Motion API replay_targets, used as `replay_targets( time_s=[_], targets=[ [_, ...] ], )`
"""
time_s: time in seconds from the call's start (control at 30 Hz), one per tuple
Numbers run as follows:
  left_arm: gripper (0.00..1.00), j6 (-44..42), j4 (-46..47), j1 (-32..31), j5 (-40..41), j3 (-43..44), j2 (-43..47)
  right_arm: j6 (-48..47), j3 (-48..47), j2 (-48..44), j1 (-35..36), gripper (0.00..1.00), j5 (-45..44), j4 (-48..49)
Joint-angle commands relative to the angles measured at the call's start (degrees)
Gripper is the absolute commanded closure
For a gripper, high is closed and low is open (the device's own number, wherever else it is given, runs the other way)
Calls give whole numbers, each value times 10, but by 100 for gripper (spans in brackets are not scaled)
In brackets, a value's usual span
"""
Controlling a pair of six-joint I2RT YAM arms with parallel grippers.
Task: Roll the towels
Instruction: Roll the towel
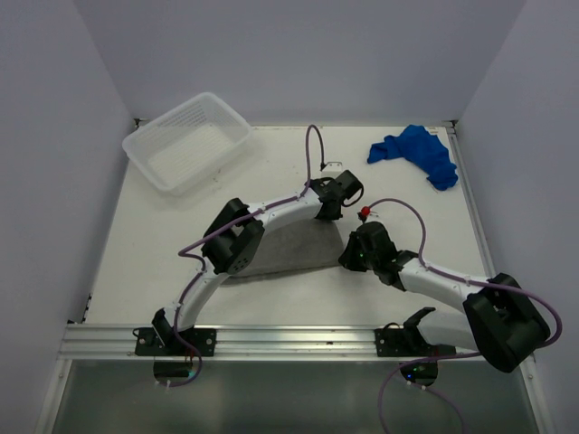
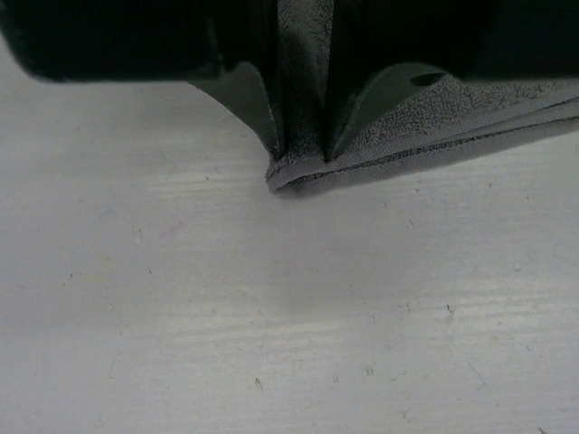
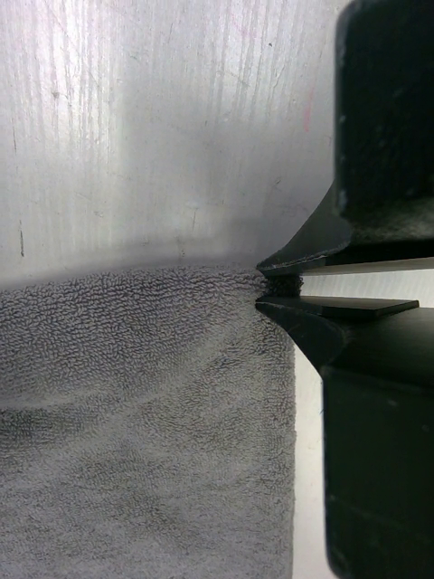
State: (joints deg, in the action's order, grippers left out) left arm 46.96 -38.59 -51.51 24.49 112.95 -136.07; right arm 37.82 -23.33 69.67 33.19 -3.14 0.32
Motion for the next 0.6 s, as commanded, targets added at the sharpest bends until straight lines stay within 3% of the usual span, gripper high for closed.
replay_targets(
  time_s=[0.0,0.17,0.3,0.57],
  targets=[
    [75,7,14,-1,-16,-4,-21,-14,-4,-1,12,100,-38,-43],
    [86,4,18,0,-16,5,-12,-14,-15,-5,36,100,-75,-59],
    [87,4,18,4,-13,3,4,-22,-28,-15,64,100,-120,-86],
    [100,19,51,24,-32,-26,40,-19,-48,-45,119,100,-222,-132]
  ],
)
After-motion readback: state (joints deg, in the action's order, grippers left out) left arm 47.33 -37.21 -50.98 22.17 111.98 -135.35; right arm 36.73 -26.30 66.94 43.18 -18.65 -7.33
